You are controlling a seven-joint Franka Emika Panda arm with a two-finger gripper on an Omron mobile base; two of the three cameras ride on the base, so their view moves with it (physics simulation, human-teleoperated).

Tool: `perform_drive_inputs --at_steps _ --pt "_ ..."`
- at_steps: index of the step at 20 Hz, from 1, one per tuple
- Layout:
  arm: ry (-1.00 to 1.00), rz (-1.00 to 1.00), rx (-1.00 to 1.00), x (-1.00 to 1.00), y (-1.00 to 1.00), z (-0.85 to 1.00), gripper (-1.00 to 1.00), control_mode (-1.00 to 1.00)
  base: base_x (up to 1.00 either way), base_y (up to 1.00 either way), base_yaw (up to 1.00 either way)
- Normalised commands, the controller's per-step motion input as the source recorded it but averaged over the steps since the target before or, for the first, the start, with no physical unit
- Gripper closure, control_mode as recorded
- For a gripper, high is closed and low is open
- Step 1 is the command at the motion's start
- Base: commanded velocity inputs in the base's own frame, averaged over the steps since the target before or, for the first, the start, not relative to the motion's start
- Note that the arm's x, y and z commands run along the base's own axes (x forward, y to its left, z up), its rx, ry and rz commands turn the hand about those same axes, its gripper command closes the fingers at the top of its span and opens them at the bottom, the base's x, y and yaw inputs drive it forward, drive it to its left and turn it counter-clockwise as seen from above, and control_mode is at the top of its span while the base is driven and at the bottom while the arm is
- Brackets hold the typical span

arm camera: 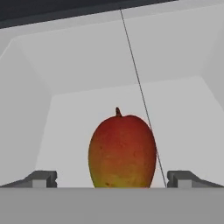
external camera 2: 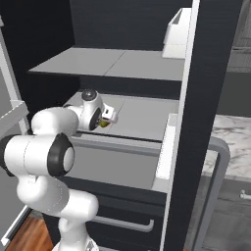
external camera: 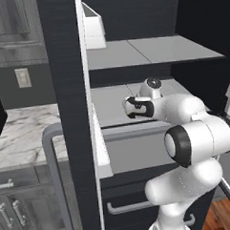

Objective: Place the cold items (peach and mango) from the fridge in one tupperware on the dining counter. Place the warm items (hot dog and kebab skewer) in the stove area in another tupperware.

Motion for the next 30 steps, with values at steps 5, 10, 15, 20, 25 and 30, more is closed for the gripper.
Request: perform_drive_inputs --at_steps 5,10,15,20,25,30 --pt "0.00 0.00 -0.02 0.46 -0.08 -0.23 -1.00 -1.00 0.00 0.00 0.00" --pt "0.06 0.00 -0.09 0.04 -0.11 -0.30 -1.00 -1.00 0.00 0.00 0.00" --pt "0.05 0.00 -0.04 0.07 -0.01 -0.25 -1.00 -1.00 0.00 0.00 0.00" --pt "0.32 0.00 0.00 0.00 -0.02 -0.43 1.00 -1.00 0.00 0.00 0.00" --pt "0.37 -0.01 0.00 0.00 -0.23 -0.62 1.00 -1.00 0.00 0.00 0.00" --pt "-0.21 -0.07 0.23 -0.40 -0.44 -0.20 1.00 -1.00 0.00 0.00 0.00"
